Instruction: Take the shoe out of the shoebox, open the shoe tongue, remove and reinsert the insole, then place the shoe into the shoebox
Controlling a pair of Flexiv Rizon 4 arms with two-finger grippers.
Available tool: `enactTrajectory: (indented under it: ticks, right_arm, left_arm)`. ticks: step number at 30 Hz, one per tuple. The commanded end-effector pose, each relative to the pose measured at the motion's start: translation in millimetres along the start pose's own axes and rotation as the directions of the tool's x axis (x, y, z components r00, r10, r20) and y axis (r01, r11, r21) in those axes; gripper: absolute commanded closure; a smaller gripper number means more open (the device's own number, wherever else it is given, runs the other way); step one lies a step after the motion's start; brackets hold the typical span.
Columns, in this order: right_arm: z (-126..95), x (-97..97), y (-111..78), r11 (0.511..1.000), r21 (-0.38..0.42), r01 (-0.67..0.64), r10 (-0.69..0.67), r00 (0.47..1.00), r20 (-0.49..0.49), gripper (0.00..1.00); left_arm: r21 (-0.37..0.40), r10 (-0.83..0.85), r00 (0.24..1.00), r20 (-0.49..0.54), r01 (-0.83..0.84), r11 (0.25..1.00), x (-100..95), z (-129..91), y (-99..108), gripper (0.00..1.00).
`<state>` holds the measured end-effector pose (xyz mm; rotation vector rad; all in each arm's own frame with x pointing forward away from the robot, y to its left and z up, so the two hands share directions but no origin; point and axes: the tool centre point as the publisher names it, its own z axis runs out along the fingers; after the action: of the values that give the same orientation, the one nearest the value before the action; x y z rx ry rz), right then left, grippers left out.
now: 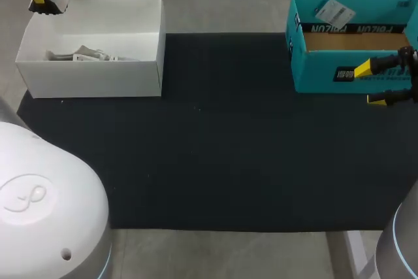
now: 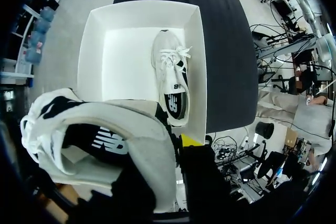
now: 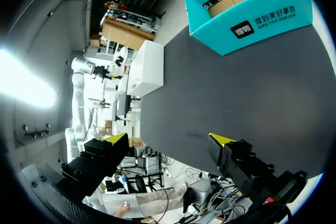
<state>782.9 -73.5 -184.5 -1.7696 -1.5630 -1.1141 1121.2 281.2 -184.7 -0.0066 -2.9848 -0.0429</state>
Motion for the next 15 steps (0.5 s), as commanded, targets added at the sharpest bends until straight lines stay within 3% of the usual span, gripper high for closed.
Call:
enactTrajectory:
  ticks: [1,9,13,15]
  right_arm:
    - [0.2,0.2,-0.7,1.000,-0.001,-0.001,0.001,1.000,0.003,0.00]
    - [0.2,0.2,-0.7,1.000,-0.001,-0.001,0.001,1.000,0.003,0.00]
    - [0.2,0.2,-0.7,1.000,-0.001,-0.001,0.001,1.000,0.003,0.00]
    - [0.2,0.2,-0.7,1.000,-0.001,-0.001,0.001,1.000,0.003,0.00]
  left_arm:
    - [-0.001,0.001,1.000,-0.008,-0.001,1.000,-2.7,-4.2,1.1,1.00]
    - [-0.001,0.001,1.000,-0.008,-0.001,1.000,-2.7,-4.2,1.1,1.00]
    - [0.040,0.238,0.970,0.044,-0.240,0.970,-0.4,-7.6,2.6,1.00]
    - [-0.022,0.398,0.917,0.033,-0.398,0.917,-1.3,-8.0,4.4,1.00]
